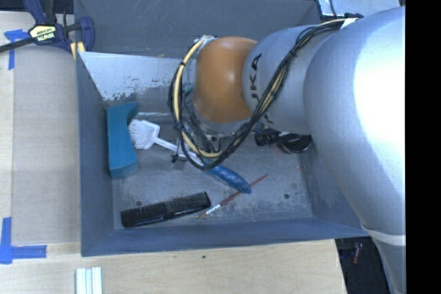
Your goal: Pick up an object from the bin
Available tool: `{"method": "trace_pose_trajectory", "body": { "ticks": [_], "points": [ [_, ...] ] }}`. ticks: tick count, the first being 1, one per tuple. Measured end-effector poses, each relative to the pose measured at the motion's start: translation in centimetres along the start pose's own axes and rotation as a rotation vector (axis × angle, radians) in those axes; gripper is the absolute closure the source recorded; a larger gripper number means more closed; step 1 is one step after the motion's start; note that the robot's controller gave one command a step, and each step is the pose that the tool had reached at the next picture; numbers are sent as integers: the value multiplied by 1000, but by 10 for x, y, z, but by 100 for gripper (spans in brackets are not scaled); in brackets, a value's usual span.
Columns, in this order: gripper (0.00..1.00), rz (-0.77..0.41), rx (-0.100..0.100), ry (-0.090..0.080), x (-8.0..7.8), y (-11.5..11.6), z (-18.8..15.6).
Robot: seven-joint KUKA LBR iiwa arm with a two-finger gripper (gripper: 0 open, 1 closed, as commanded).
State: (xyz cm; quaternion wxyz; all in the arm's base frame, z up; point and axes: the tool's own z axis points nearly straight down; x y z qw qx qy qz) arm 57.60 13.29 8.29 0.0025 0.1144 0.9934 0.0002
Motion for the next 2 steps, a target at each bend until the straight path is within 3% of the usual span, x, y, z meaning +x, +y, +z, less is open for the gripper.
{"method": "trace_pose_trajectory", "body": {
  "ticks": [1, 2],
  "points": [
    [100, 0, 0, 0, 0, 0, 0],
    [100, -27, 2, 4, 1, 0, -65]
  ]
}}
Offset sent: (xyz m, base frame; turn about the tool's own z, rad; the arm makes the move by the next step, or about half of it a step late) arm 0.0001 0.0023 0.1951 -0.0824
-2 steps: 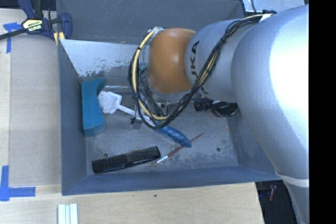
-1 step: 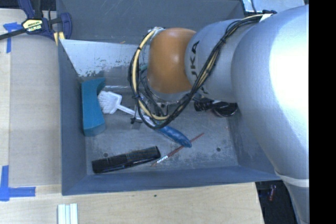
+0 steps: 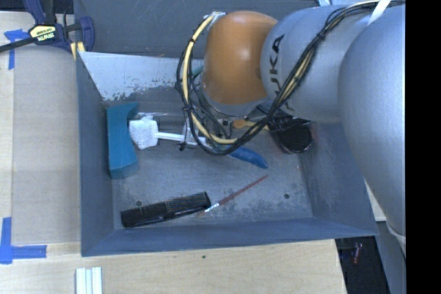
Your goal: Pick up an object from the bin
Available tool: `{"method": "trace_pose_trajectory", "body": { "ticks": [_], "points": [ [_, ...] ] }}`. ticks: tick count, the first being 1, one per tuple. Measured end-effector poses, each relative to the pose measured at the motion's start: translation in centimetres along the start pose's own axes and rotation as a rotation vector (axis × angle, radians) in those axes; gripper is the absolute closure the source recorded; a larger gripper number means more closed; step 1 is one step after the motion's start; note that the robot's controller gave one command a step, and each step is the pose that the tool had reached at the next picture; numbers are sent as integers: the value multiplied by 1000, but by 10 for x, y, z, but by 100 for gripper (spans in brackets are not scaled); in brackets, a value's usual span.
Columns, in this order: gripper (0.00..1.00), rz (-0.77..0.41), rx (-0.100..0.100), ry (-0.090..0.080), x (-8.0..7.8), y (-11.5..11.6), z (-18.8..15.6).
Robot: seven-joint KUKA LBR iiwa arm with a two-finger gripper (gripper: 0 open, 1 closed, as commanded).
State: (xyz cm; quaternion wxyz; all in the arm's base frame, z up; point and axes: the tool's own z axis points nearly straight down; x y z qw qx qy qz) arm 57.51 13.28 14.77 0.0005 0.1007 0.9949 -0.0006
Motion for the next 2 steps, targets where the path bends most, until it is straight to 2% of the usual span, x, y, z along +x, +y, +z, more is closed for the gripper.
{"method": "trace_pose_trajectory", "body": {
  "ticks": [1, 2],
  "points": [
    [100, 37, -1, -5, -13, -10, -24],
    [100, 44, -1, -1, -8, -2, -88]
  ]
}}
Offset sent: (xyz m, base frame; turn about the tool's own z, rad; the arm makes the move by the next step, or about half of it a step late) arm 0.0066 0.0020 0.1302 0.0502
